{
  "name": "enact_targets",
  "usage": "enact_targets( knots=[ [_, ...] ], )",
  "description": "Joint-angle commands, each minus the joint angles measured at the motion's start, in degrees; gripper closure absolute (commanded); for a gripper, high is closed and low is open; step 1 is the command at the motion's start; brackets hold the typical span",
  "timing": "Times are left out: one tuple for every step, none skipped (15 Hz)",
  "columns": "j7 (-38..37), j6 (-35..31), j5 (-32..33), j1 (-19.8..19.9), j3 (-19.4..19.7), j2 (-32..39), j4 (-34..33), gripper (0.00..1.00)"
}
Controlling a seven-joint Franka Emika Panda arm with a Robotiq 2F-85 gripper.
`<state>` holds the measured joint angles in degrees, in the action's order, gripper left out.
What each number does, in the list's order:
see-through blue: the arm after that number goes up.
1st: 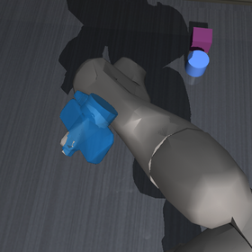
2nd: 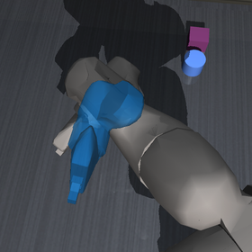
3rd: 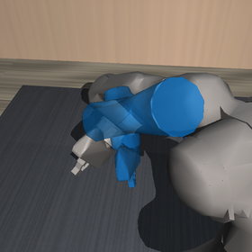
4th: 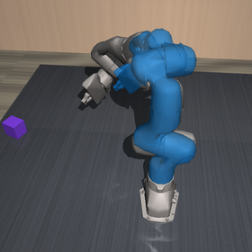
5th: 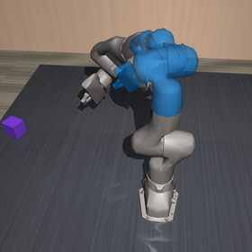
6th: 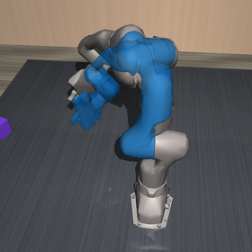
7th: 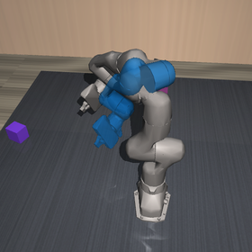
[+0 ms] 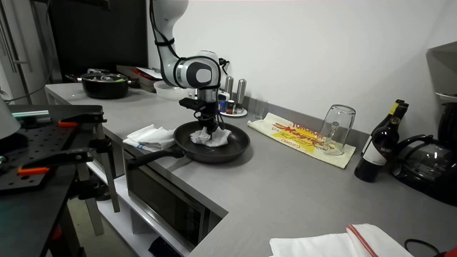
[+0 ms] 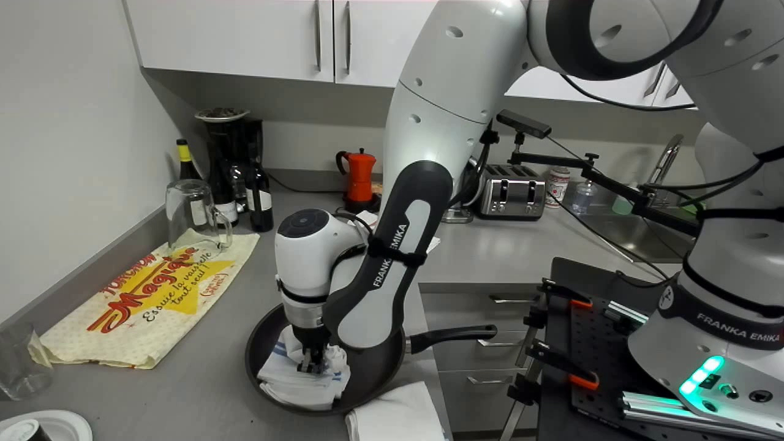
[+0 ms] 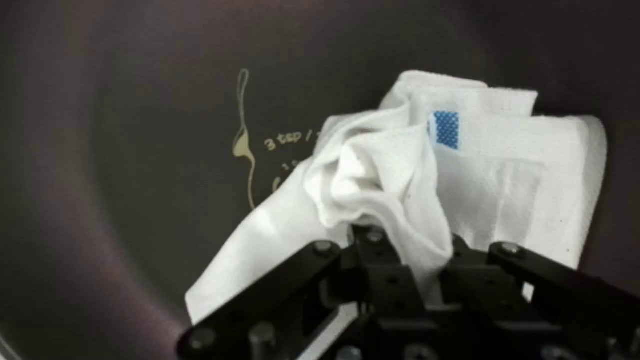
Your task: Pick up the white towel with blue stripes, wipe inside the black pan and put the towel back on the table.
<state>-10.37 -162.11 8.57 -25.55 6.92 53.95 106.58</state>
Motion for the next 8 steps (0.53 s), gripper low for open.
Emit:
enact_targets(
  knots=[
    [1.44,5.69,-4.46,6.7,-8.28,1.04,-1.8,0.97],
    [2.13,7.33,-5.76,8.55,-10.32,0.77,-2.18,0.97],
    [2.59,8.86,-7.22,10.34,-12.28,0.82,-2.64,0.97],
    [2.91,10.41,-8.75,12.07,-14.13,0.95,-3.03,0.97],
    [3.34,12.0,-10.34,13.76,-15.88,1.08,-3.37,0.97],
    [3.71,12.96,-11.69,14.97,-17.07,1.14,-3.45,0.97],
    [3.92,13.79,-12.85,15.98,-18.02,1.27,-3.63,0.97],
    [4.28,14.59,-13.93,17.02,-18.91,1.28,-3.82,0.97]
  ],
)
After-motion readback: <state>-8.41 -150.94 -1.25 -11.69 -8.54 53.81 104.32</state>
